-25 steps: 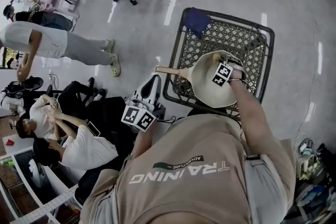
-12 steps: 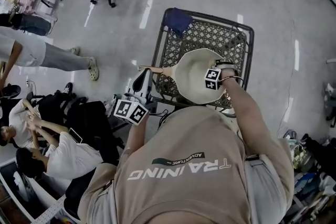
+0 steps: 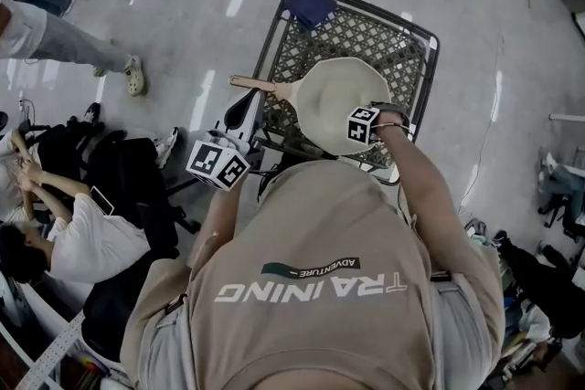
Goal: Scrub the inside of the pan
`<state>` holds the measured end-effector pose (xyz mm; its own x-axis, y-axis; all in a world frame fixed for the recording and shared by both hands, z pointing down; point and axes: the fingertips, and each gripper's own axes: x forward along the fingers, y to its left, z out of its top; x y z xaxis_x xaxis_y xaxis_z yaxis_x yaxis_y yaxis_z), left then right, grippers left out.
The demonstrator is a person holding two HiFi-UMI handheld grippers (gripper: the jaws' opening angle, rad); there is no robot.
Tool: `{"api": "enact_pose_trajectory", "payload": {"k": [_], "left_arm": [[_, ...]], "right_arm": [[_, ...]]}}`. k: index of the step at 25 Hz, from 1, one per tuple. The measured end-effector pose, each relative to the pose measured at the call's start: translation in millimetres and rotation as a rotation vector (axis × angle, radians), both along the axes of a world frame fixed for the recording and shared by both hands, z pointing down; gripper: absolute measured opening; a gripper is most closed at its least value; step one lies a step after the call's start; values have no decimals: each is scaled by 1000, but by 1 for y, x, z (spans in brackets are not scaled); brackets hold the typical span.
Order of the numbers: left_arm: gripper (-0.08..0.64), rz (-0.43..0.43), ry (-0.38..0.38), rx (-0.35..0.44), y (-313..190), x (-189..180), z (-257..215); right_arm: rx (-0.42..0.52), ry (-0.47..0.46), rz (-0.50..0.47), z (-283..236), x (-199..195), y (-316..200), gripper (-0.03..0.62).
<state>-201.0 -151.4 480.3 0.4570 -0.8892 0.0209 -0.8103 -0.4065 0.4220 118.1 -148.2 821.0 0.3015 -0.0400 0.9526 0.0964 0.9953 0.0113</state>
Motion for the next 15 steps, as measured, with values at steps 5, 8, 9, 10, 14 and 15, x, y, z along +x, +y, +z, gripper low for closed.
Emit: {"api": "enact_pose_trajectory", "payload": {"k": [5, 8, 9, 10, 14, 15], "left_arm": [[18, -3, 5, -8, 9, -5, 3], [18, -4, -7, -13, 14, -8, 5], [17, -3, -11, -16, 15, -8, 5], [18, 0, -16, -18, 16, -7, 5], [18, 19, -32, -22, 20, -4, 5], [18, 23, -34, -24, 20, -3, 6]], "right_arm": [[-176, -34, 198, -1, -20, 31, 89], [-219, -30, 299, -15, -27, 46, 89], [-230, -35, 313, -16, -30, 50, 89], [-248, -45, 325, -15, -34, 54, 89], [-349, -166, 469, -13, -73, 75, 89], [-366, -209, 517, -13, -86, 78, 89]]}}
